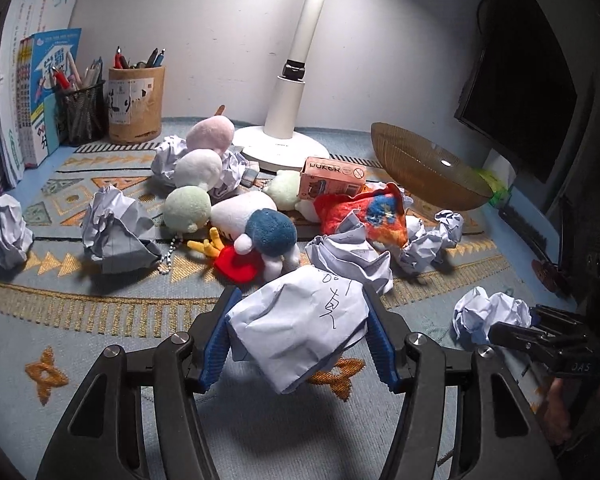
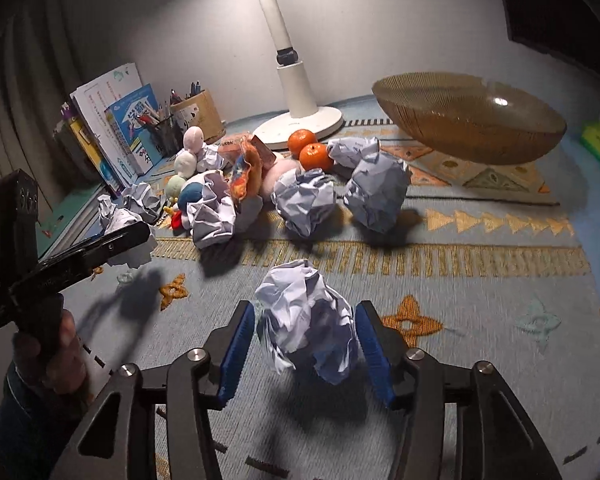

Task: Organize objects
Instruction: 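Grasp a written-on paper ball with the left gripper while the right grasps another paper ball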

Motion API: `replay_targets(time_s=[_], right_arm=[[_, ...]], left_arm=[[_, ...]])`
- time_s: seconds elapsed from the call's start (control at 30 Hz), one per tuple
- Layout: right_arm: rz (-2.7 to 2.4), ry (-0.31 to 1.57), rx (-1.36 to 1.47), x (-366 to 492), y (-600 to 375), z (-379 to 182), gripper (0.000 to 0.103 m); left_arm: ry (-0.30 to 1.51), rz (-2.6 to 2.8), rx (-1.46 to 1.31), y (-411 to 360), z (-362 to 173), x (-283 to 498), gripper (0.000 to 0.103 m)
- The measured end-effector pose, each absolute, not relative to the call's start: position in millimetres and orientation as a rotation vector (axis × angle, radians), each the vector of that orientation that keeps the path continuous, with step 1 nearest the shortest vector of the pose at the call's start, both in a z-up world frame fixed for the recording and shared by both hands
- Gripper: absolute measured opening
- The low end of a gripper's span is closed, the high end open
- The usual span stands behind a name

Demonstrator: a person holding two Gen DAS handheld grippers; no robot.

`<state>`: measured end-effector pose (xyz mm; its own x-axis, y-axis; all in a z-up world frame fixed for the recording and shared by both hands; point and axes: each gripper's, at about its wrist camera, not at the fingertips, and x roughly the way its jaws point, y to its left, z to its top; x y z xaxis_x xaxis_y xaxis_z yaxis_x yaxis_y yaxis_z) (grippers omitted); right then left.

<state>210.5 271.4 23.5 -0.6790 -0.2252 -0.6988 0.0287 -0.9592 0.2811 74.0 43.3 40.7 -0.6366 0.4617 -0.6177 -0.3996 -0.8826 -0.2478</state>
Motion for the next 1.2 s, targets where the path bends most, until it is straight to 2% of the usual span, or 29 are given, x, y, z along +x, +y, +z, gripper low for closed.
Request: replay_targets(time_s=[0.03, 0.13, 0.37, 0.5, 0.53, 0.57, 0.67, 0.77, 0.83, 0.93, 1.0, 1.07, 1.13, 1.2], right_arm=[[-2.734, -0.401, 1.179, 214, 275, 23, 0.069], [-2.695, -0.504, 1.165, 222, 285, 21, 0.071], [-2.537, -0.933, 1.163, 210, 310, 6, 0.072], [-2.552, -0.983, 1.193, 200, 315, 4, 0.072], [-2.562, -0.972, 1.198, 198, 314, 4, 0.065], [-2.571, -0.957, 1.205, 197, 312, 4, 0.049], [-2.597, -0.941, 1.217, 198, 314, 2, 0.027], [-2.627, -0.892, 1.202, 200, 320, 11, 0.021], [-2.658, -0.737, 1.298, 197, 315, 17, 0.021], [-2.662, -0.597, 1.372, 206, 312, 17, 0.029], [-2.712, -0.583, 1.332, 215, 319, 23, 0.044], [-2.811, -0.568, 1.256, 218, 331, 34, 0.085], [-2.860, -0.555, 1.221, 209, 342, 41, 0.103], [-2.771, -0.617, 1.259, 188, 351, 36, 0.103]], left_arm=[[-0.124, 2.475, -0.970, 43, 40, 74, 0.057], [-0.115, 2.479, -0.962, 43, 40, 74, 0.057], [-0.100, 2.501, -0.986, 44, 38, 74, 0.058], [-0.104, 2.503, -1.005, 44, 36, 73, 0.058], [-0.099, 2.509, -1.009, 45, 36, 72, 0.058], [-0.094, 2.516, -1.014, 45, 36, 73, 0.058], [-0.087, 2.530, -1.014, 47, 38, 73, 0.058], [-0.068, 2.538, -1.016, 50, 38, 73, 0.058], [-0.044, 2.531, -1.037, 53, 36, 70, 0.058], [-0.029, 2.520, -1.036, 55, 35, 71, 0.058], [-0.039, 2.521, -1.026, 53, 36, 72, 0.058], [-0.058, 2.518, -1.030, 50, 36, 71, 0.058], [-0.070, 2.512, -1.042, 49, 35, 70, 0.058], [-0.070, 2.510, -1.043, 49, 35, 70, 0.058]])
